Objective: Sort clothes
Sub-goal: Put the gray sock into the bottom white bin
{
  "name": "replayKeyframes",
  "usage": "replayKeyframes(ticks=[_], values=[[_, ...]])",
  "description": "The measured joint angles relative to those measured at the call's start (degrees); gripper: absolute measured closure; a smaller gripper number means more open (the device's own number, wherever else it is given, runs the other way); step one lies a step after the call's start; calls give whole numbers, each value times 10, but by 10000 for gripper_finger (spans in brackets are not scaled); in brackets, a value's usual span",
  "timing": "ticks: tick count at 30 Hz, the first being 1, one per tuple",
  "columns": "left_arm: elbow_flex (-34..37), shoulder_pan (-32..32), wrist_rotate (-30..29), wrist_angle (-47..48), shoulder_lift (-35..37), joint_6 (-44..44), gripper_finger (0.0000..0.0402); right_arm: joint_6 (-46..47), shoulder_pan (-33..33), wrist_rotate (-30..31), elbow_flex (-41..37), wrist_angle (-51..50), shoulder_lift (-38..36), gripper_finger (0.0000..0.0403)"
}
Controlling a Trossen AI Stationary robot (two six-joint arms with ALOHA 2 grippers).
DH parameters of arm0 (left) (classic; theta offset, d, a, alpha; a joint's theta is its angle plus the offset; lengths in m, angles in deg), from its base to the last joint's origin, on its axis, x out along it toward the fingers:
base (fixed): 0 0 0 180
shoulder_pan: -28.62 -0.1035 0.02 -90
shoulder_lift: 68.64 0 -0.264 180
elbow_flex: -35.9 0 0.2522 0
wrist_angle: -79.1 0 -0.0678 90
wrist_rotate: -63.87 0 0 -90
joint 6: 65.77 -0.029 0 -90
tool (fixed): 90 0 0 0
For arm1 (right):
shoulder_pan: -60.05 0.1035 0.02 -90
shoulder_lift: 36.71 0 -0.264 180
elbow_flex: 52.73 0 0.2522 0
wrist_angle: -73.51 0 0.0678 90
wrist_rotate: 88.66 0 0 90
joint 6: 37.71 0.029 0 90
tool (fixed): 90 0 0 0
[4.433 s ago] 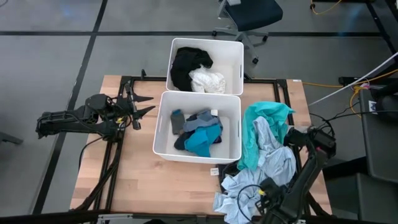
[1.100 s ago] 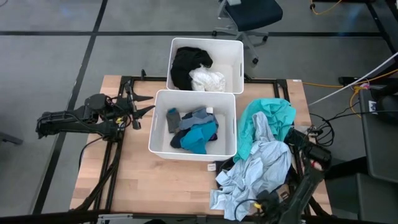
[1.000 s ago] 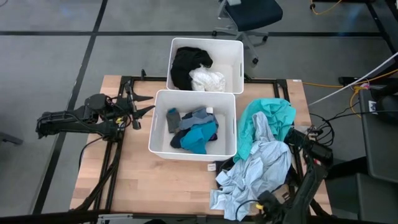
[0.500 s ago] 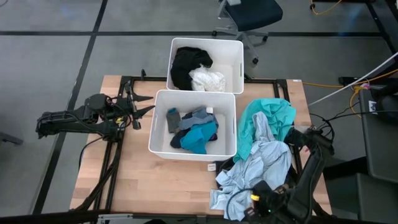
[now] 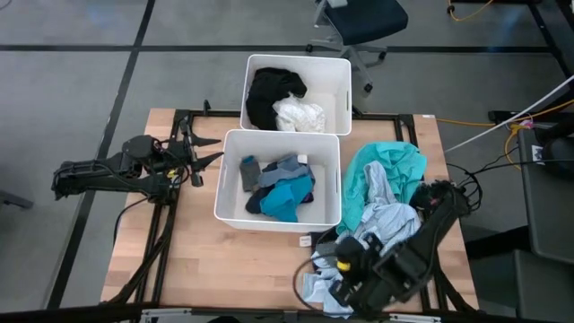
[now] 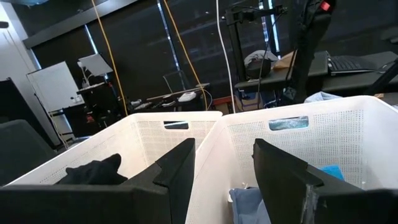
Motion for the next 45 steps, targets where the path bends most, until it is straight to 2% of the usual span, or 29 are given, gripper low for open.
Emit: replayKeyframes(ticks=[9,14,17,28,33,38,41,45], values=[[0,0,0,0,0,0,251,-277,-81,128,92,19,0,385],[0,0,0,0,0,0,251,-358,-141,200,93,7,-2,384],[0,0,0,0,0,0,251,-397,-182,219,93,5,-3,384],[0,0,0,0,0,0,251,-425,-328,210,93,47,-3,383],[0,0,0,3,0,0,251,-425,-371,138,94,58,17,383],[0,0,0,3,0,0,251,-430,-378,82,93,60,57,380],[0,0,0,3,0,0,251,-443,-378,58,93,60,83,363],[0,0,0,3,0,2,251,-457,-378,41,93,59,105,315]])
